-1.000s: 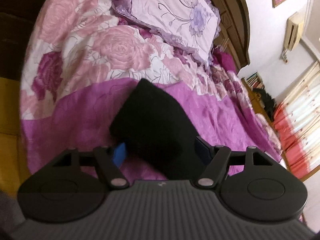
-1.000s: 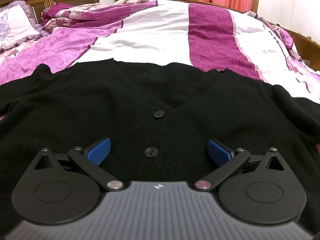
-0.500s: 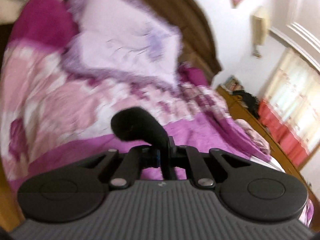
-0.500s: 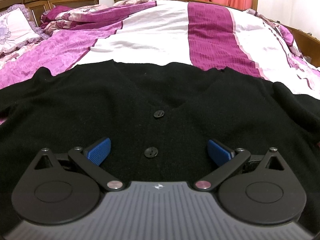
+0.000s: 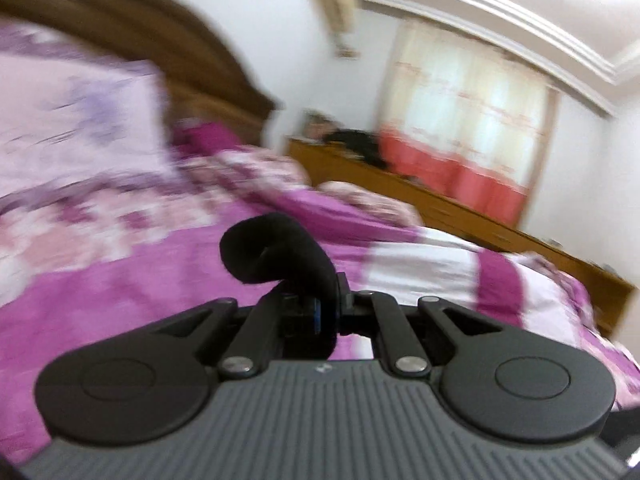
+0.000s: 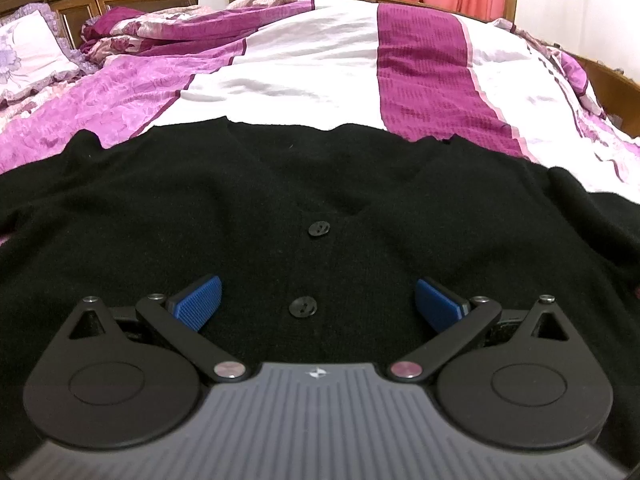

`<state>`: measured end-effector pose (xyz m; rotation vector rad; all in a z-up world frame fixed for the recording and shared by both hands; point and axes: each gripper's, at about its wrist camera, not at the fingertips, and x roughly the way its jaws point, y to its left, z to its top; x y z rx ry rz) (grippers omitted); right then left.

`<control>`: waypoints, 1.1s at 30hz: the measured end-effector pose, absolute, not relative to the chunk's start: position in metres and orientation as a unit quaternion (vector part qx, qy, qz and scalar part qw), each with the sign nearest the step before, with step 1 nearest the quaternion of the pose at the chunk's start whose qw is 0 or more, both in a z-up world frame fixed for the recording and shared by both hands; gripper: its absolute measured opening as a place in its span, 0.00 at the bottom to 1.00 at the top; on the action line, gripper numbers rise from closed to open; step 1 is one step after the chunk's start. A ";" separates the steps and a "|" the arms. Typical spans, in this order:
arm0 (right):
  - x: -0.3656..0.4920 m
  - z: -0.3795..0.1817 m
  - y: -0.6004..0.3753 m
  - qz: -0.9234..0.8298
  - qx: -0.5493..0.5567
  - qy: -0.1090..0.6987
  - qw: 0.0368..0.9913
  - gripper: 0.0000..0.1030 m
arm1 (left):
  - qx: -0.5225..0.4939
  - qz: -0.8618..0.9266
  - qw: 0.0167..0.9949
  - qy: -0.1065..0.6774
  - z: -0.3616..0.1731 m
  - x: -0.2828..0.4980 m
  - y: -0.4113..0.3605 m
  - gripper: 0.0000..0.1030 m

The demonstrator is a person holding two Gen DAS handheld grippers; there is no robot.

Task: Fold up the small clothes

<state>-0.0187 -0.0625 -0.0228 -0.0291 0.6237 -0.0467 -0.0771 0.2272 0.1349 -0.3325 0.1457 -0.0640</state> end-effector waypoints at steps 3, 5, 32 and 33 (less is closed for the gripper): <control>-0.018 -0.022 -0.061 -0.025 -0.019 0.306 0.951 1.00 | -0.127 -0.083 0.985 0.080 0.134 -0.067 0.185 0.08; -0.018 -0.022 -0.062 -0.024 -0.017 0.307 0.951 1.00 | -0.125 -0.108 0.981 0.100 0.128 -0.058 0.162 0.08; -0.034 0.044 -0.138 -0.024 0.205 0.209 0.956 0.92 | -0.048 -0.330 0.871 0.361 0.043 -0.027 0.072 0.23; -0.035 0.045 -0.144 -0.002 0.220 0.203 0.954 0.87 | -0.071 -0.326 0.870 0.364 0.043 -0.026 0.081 0.23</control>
